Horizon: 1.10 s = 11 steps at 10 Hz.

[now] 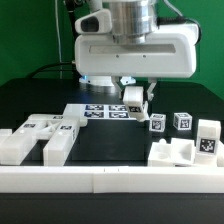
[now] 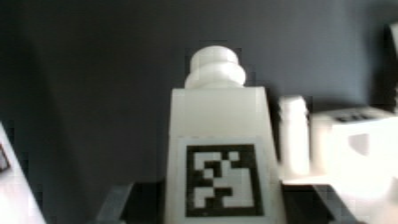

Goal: Assemble chair

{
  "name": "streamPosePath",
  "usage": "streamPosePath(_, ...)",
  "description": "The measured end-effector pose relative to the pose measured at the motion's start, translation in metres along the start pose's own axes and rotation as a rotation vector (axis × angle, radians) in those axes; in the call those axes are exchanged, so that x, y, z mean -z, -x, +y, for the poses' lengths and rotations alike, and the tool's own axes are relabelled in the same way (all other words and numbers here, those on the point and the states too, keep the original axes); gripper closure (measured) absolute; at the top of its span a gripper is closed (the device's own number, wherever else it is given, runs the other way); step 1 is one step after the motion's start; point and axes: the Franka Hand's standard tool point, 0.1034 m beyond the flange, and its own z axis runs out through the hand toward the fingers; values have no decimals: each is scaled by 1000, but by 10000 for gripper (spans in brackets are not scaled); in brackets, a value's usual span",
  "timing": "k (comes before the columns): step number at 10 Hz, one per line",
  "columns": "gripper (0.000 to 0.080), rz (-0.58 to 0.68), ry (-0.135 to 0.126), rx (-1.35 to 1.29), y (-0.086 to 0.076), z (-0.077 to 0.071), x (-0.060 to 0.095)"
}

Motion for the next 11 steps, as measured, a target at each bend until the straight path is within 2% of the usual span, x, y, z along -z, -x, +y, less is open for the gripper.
streamPosePath(2,509,146,-23,14,-27,-11,19)
streamPosePath(3,509,179,-29,15,-36,-14,25)
streamPosePath(4,509,271,-37,18,-41,-16,26)
streamPosePath(5,509,313,-36,26,-37,-16,22)
streamPosePath(6,509,402,-40,36,-40,-18,24)
streamPosePath(7,509,467,-39,48,-40,-19,23)
streamPosePath(8,509,470,-27,73,-41,-18,17)
streamPosePath(11,509,500,-7,174,-62,-27,21)
